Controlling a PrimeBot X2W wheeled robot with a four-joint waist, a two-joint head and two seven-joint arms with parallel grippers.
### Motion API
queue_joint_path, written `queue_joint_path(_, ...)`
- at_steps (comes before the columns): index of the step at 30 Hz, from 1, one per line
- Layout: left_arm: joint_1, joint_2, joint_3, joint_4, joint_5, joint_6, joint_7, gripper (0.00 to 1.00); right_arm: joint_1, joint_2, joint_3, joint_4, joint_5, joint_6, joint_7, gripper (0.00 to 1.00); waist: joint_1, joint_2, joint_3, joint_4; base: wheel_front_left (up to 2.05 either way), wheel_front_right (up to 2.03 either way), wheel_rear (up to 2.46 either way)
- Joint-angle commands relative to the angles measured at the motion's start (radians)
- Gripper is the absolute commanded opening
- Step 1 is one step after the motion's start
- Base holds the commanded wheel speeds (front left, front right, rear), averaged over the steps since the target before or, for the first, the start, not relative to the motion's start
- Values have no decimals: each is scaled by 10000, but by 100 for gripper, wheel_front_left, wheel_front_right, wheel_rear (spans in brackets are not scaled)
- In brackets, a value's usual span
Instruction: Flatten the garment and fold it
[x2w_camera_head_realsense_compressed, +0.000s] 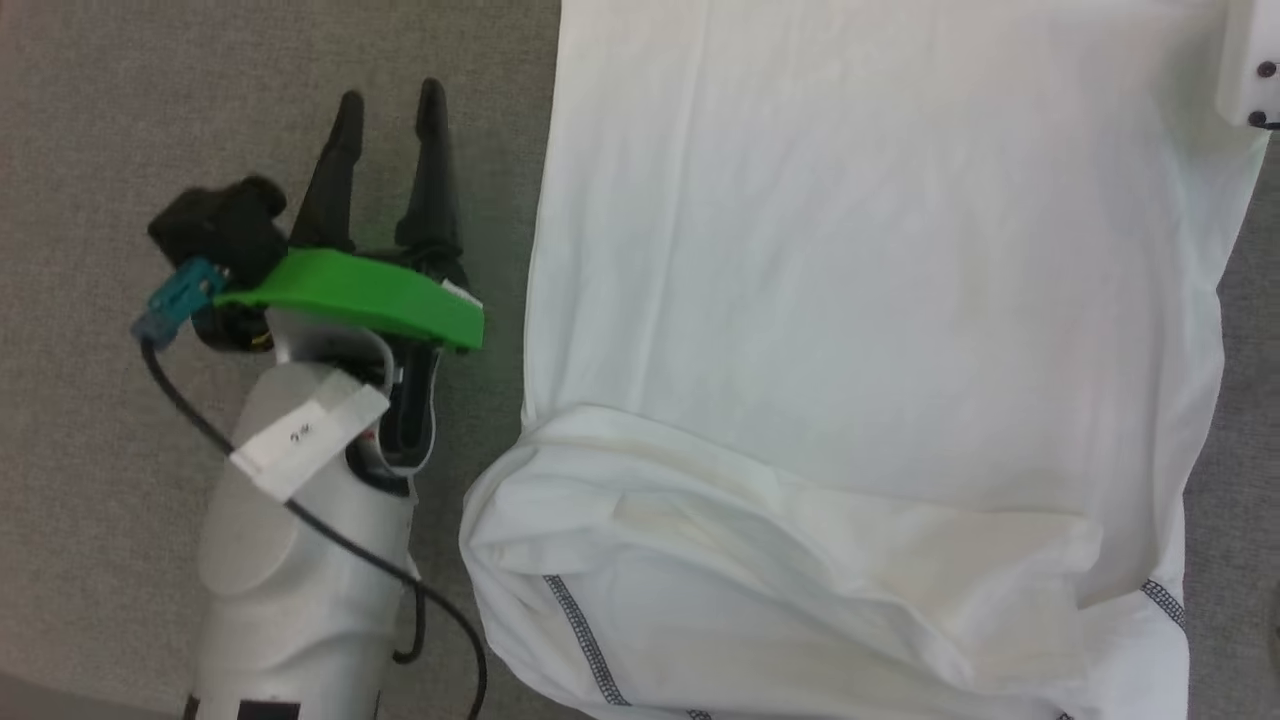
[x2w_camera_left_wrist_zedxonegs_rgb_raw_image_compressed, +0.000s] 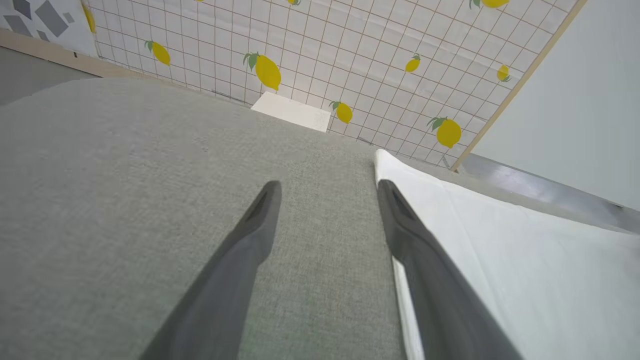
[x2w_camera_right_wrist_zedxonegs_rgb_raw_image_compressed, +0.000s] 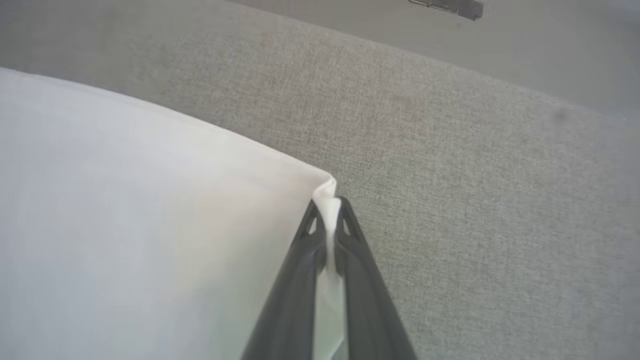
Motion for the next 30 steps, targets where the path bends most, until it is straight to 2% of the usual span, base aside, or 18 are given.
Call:
queue_joint_path(1, -612, 53, -124, 146, -9, -1, 461, 100, 136, -24, 170, -50, 132, -15, -180, 0, 0, 96, -207, -242, 0, 0, 0)
queue_joint_path(5, -2190, 81, -447, 1011, -129, 311, 2402, 100, 117, -9, 603, -139, 588, -15, -494, 0, 0, 96, -165, -515, 0, 0, 0)
queue_joint_path(6, -3079, 166, -632, 1664, -75, 506, 3500, 100, 88, 45, 867, -188, 839, -15, -591, 0, 0, 96, -46, -685, 0, 0, 0)
queue_joint_path(9, -4373, 462, -889, 2807, 211, 865, 5019, 100, 95, 101, 1389, -255, 1187, -15, -802, 0, 0, 96, 127, -990, 0, 0, 0)
queue_joint_path(12, -5296, 756, -1120, 3695, 501, 1117, 6161, 100, 111, 133, 1850, -315, 1482, -15, -957, 0, 0, 96, 296, -1287, 0, 0, 0)
queue_joint_path(15, -5979, 914, -1238, 4407, 537, 1139, 7030, 100, 112, 78, 2271, -398, 1762, -15, -1076, 0, 0, 96, 465, -1544, 0, 0, 0)
queue_joint_path(21, -6800, 1077, -1561, 5172, 795, 1157, 7662, 100, 33, -220, 2759, -550, 2135, -15, -1182, 0, 0, 96, 773, -1830, 0, 0, 0)
queue_joint_path(30, -7049, 1307, -2106, 6139, 1233, 1321, 8439, 100, -51, -436, 3170, -818, 2510, -15, -1274, 0, 0, 96, 1018, -2007, 0, 0, 0)
